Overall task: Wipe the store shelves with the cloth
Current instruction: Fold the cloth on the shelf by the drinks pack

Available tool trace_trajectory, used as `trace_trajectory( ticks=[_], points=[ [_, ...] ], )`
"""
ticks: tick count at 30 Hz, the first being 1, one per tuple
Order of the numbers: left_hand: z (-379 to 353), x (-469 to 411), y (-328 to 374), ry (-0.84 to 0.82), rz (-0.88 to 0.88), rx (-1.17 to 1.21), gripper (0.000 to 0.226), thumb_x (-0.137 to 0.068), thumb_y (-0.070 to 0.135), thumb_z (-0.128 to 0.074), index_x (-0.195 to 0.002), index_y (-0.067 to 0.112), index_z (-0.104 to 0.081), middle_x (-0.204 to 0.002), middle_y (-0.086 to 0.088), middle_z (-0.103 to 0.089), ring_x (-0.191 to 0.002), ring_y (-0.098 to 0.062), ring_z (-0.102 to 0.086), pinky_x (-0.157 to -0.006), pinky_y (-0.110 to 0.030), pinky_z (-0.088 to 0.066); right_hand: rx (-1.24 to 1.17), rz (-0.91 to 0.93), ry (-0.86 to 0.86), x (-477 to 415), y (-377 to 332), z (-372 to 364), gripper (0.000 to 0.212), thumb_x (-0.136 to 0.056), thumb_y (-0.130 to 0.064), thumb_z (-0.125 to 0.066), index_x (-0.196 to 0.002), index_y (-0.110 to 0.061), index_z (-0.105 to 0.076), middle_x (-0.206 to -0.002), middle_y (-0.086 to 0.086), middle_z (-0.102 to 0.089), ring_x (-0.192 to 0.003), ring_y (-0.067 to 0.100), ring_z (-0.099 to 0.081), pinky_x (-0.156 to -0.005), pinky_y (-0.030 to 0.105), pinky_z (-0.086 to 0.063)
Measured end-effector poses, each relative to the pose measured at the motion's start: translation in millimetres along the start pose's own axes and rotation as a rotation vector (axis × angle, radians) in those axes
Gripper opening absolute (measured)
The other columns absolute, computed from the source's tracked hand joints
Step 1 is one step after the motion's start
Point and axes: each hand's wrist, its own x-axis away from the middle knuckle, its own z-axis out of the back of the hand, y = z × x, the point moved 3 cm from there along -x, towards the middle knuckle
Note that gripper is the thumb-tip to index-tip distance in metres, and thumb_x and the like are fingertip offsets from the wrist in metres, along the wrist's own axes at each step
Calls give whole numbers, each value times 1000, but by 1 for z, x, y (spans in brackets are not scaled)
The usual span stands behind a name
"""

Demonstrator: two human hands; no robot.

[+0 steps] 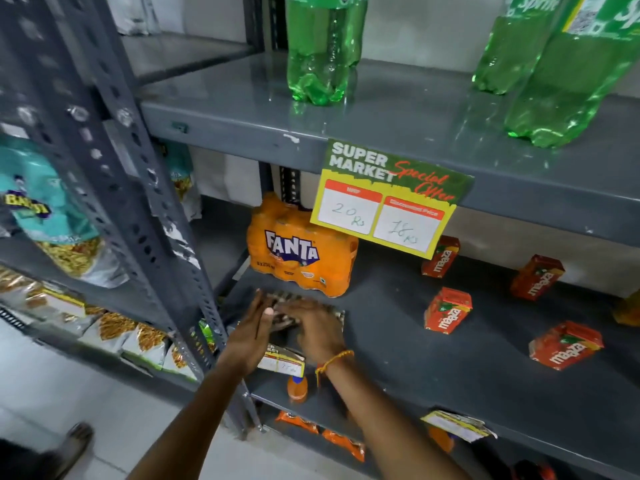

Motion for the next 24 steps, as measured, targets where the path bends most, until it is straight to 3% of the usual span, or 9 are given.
trace_trajectory(
  ticks=[2,5,8,11,17,21,24],
  points=[
    [3,-3,-2,-23,28,-31,51,-96,44,-19,-144,27,-16,-150,-5,-28,-132,-26,-32,-106,-39,-27,54,6,-61,-14,2,-3,68,-71,13,-49,-128,-23,-54,-138,5,-54,-133,27,-41,-109,36,-34],
    [6,-5,0,41,-3,-117,43,-99,30,-29,-139,15,-35,-142,-12,-43,-126,-28,-42,-103,-35,-33,50,22,-143,-16,10,-9,67,-75,14,-47,-129,-25,-52,-140,1,-52,-136,25,-36,-112,34,-29],
    [8,-6,5,104,-68,-194,31,-93,13,-48,-122,9,-56,-125,-13,-59,-108,-30,-57,-93,-32,-43,13,17,-168,-8,13,-8,68,-74,16,-47,-126,-25,-55,-138,0,-54,-135,23,-39,-111,32,-31],
    [10,-10,15,87,-81,-285,20,-87,12,-55,-102,11,-67,-105,-13,-68,-90,-30,-63,-78,-33,-48,29,-13,-151,0,13,-7,69,-71,16,-50,-123,-28,-58,-134,0,-58,-131,24,-45,-108,37,-40],
    [-10,5,47,-75,-62,-544,27,-89,13,-49,-113,11,-61,-113,-17,-64,-102,-33,-58,-85,-35,-45,30,-29,-99,33,21,2,56,-72,1,-62,-117,-32,-60,-122,1,-67,-114,26,-59,-95,40,-51],
    [-25,30,63,-106,-58,-367,35,-85,16,-56,-119,23,-58,-120,-11,-63,-107,-27,-58,-92,-34,-47,-2,-61,-68,67,24,17,52,-73,6,-55,-112,-26,-66,-122,3,-67,-117,25,-58,-102,38,-46],
    [-36,61,81,-103,-149,-263,29,-79,13,-66,-108,14,-66,-115,-8,-66,-106,-22,-58,-84,-21,-41,-55,-76,-60,101,29,31,59,-67,12,-49,-112,-23,-67,-124,4,-66,-120,23,-56,-107,36,-41]
  ],
)
